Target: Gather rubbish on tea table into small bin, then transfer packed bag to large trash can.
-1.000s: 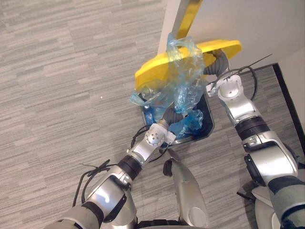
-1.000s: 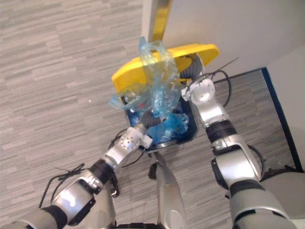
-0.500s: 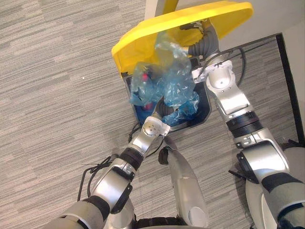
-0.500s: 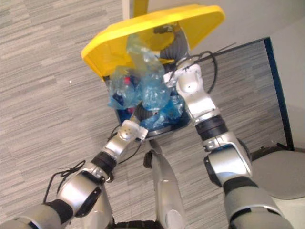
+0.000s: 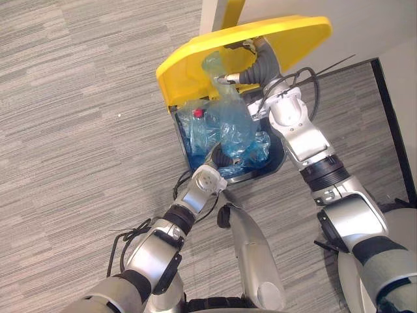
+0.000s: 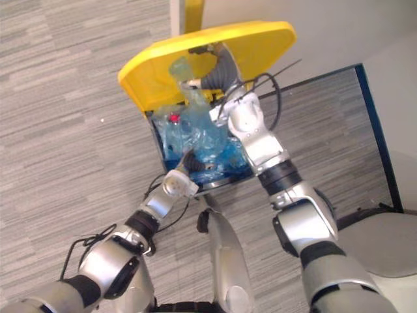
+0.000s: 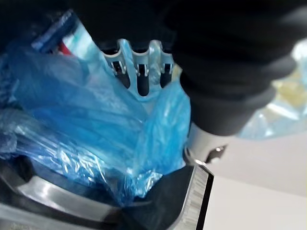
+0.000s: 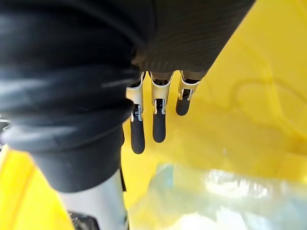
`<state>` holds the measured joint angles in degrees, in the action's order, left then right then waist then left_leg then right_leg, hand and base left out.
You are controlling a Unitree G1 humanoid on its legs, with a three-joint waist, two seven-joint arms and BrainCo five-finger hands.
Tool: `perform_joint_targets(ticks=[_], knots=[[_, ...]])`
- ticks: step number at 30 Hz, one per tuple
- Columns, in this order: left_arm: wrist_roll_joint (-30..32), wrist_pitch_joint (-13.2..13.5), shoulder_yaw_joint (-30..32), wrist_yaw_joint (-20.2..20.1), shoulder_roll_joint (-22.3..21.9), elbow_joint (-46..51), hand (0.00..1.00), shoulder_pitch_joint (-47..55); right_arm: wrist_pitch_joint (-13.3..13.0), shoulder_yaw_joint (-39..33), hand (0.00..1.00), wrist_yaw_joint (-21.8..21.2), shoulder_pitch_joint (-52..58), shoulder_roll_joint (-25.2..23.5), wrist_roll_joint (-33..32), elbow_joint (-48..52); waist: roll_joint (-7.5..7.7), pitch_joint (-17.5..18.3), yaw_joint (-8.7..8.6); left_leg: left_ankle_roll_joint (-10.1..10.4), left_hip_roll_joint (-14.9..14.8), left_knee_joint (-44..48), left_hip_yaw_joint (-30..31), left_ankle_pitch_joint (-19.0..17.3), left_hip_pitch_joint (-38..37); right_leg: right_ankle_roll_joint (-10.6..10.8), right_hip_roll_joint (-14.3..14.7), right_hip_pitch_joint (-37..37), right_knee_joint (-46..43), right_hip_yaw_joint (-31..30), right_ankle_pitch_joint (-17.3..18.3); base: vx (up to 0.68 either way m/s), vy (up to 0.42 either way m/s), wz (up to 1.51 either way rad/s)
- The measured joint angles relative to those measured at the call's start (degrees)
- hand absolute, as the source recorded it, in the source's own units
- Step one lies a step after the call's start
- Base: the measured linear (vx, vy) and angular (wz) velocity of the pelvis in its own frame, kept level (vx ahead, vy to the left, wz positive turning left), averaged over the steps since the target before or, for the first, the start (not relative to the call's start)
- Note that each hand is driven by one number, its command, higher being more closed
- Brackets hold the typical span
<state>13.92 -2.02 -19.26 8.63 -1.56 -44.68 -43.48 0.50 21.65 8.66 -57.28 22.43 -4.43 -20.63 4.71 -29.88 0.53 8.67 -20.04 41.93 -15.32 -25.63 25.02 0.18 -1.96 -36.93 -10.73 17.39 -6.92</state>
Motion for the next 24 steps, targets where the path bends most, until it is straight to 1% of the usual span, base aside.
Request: perform_joint_targets(ticks=[2, 3, 5, 6, 9, 10, 11, 12, 13, 15, 16, 17, 19, 20, 21, 23, 24], knots=[[0.0, 0.0, -0.5, 0.0, 0.8, 2.4, 0.0, 0.5, 0.0, 0.0, 0.0, -0.4, 1.9, 0.0, 0.2, 0.2, -0.03, 0.1, 0.28, 0.2, 0.5, -1.3, 0.2, 0.5, -1.4, -0.2, -0.2, 1.1, 0.0, 0.2, 0.3, 0.02, -0.027, 0.13], [-0.1, 0.2, -0.9, 0.1, 1.5, 4.3, 0.0, 1.1, -0.1, -0.1, 0.0, -0.9, 2.9, 0.1, 1.3, 0.2, -0.05, 0.2, 0.29, 0.3, 0.8, -2.0, 0.3, 1.0, -2.0, -0.1, -0.5, 1.6, 0.0, 0.5, 0.5, 0.02, -0.027, 0.16], [-0.7, 0.8, -1.4, 0.0, 2.7, 6.9, 0.0, 2.7, -0.3, -0.6, 0.0, -1.1, 4.9, 0.1, 2.4, 0.2, -0.05, 0.2, 0.48, 0.1, 1.4, -3.1, 0.4, 1.5, -3.1, -0.3, -0.9, 2.5, 0.0, 0.7, 0.9, 0.01, -0.022, 0.17], [-1.9, 1.8, -1.6, 0.0, 4.2, 8.8, 0.0, 5.1, -0.5, -1.3, 0.0, -1.4, 7.4, 0.2, 3.6, 0.2, -0.16, 0.2, 0.8, 0.0, 2.0, -4.1, 0.8, 1.9, -4.5, 0.1, -1.2, 3.8, 0.0, 0.8, 1.2, 0.01, -0.012, 0.14], [-3.4, 2.5, -1.4, -0.1, 6.6, 11.0, 0.0, 9.8, -0.7, -1.8, 0.0, -1.8, 11.7, 0.7, 4.9, -0.6, -0.19, 0.9, 1.36, -0.1, 2.9, -5.8, 1.6, 2.7, -6.3, 0.1, -1.7, 5.4, 0.0, 1.3, 1.8, 0.01, -0.021, 0.21], [-4.5, 3.1, -0.9, -0.4, 8.1, 12.3, 0.0, 13.2, -0.8, -2.7, 0.0, -2.0, 14.6, 1.1, 6.5, -1.3, -0.39, 2.2, 1.76, -0.8, 3.7, -6.9, 1.8, 3.1, -6.4, 0.2, -2.4, 5.4, 0.0, 1.5, 1.9, 0.02, -0.028, 0.22], [-5.4, 3.6, 0.5, -0.6, 9.5, 13.1, 0.0, 17.1, -0.7, -3.5, 0.0, -2.4, 16.8, 1.2, 7.0, -3.3, -0.77, 2.7, 2.17, -1.2, 4.3, -7.7, 1.9, 3.4, -7.6, 0.5, -2.8, 6.5, 0.0, 1.6, 2.1, 0.02, -0.022, 0.19], [-5.8, 3.7, 1.0, -0.8, 10.0, 13.3, 0.0, 18.3, -0.7, -3.8, 0.0, -2.4, 17.6, 1.3, 7.0, -3.9, -0.87, 2.7, 2.23, -1.3, 4.4, -7.8, 2.0, 3.4, -8.1, 0.7, -3.0, 7.0, 0.0, 1.7, 2.2, 0.0, -0.006, 0.17], [-6.9, 4.0, 2.6, -1.6, 11.7, 14.0, 0.0, 22.4, -0.7, -5.0, 0.0, -2.8, 20.3, 1.4, 7.8, -5.4, -1.34, 3.9, 2.4, -1.4, 4.7, -8.1, 2.6, 3.5, -8.4, 1.0, -3.3, 7.6, -0.1, 2.1, 2.4, 0.0, 0.002, 0.19], [-8.1, 4.2, 4.6, -2.6, 13.3, 14.6, 0.0, 27.1, -0.6, -6.4, 0.0, -3.1, 23.4, 1.7, 9.0, -6.5, -1.96, 4.4, 2.62, -1.4, 5.0, -8.2, 3.2, 3.5, -9.7, 1.2, -3.6, 9.3, -0.1, 2.6, 2.7, 0.0, 0.007, 0.18], [-9.2, 4.2, 6.8, -3.4, 14.6, 14.6, 0.0, 31.4, -0.5, -7.1, 0.0, -3.5, 25.8, 1.9, 9.5, -8.0, -2.13, 5.1, 2.77, -1.6, 5.6, -8.9, 3.2, 3.6, -11.0, 1.3, -4.2, 10.4, -0.1, 2.7, 2.8, -0.02, 0.013, 0.15], [-9.7, 4.3, 8.5, -4.1, 15.7, 14.5, 0.0, 34.4, -0.5, -7.7, 0.0, -3.8, 27.6, 2.0, 10.0, -8.6, -2.62, 5.6, 2.91, -1.7, 5.9, -9.0, 3.3, 3.6, -11.8, 1.6, -4.5, 11.3, -0.1, 2.8, 3.0, -0.03, 0.018, 0.11], [-10.2, 4.4, 9.8, -4.7, 16.8, 13.0, 0.0, 37.2, -0.4, -7.9, 0.0, -4.2, 28.9, 1.9, 11.2, -9.8, -2.98, 5.9, 3.11, -1.9, 6.3, -9.0, 3.2, 3.5, -12.9, 1.8, -4.9, 12.4, -0.1, 2.7, 3.1, -0.04, 0.018, 0.04], [-10.7, 4.4, 11.6, -5.5, 17.6, 10.2, 0.0, 39.7, -0.4, -7.9, 0.0, -4.6, 30.1, 1.9, 11.2, -10.2, -3.25, 6.0, 3.21, -2.0, 6.7, -9.1, 3.0, 3.4, -14.2, 2.2, -5.2, 13.6, -0.1, 2.5, 3.4, -0.05, 0.023, -0.01], [-10.7, 4.4, 12.0, -5.5, 17.9, 9.4, 0.0, 40.2, -0.4, -7.9, 0.0, -4.7, 30.4, 1.9, 11.3, -10.2, -3.25, 6.0, 3.22, -2.0, 6.8, -9.1, 3.0, 3.4, -14.6, 2.2, -5.3, 13.9, -0.1, 2.4, 3.4, -0.07, 0.027, -0.07], [-10.7, 4.3, 14.0, -5.8, 18.4, 3.4, 0.0, 42.8, -0.5, -7.9, 0.0, -5.4, 32.2, 1.4, 12.2, -10.3, -3.14, 6.4, 3.49, -2.4, 7.3, -9.0, 2.0, 3.2, -16.7, 2.5, -5.5, 15.2, -0.1, 1.3, 3.2, -0.08, 0.027, -0.18], [-10.7, 4.3, 14.2, -5.8, 18.4, 2.1, 0.0, 43.2, -0.5, -8.0, 0.0, -5.4, 32.6, 1.2, 12.8, -10.3, -3.13, 6.6, 3.65, -2.5, 7.4, -9.0, 1.5, 3.2, -17.1, 2.6, -5.5, 15.2, -0.1, 1.0, 3.1, -0.09, 0.037, -0.3]])
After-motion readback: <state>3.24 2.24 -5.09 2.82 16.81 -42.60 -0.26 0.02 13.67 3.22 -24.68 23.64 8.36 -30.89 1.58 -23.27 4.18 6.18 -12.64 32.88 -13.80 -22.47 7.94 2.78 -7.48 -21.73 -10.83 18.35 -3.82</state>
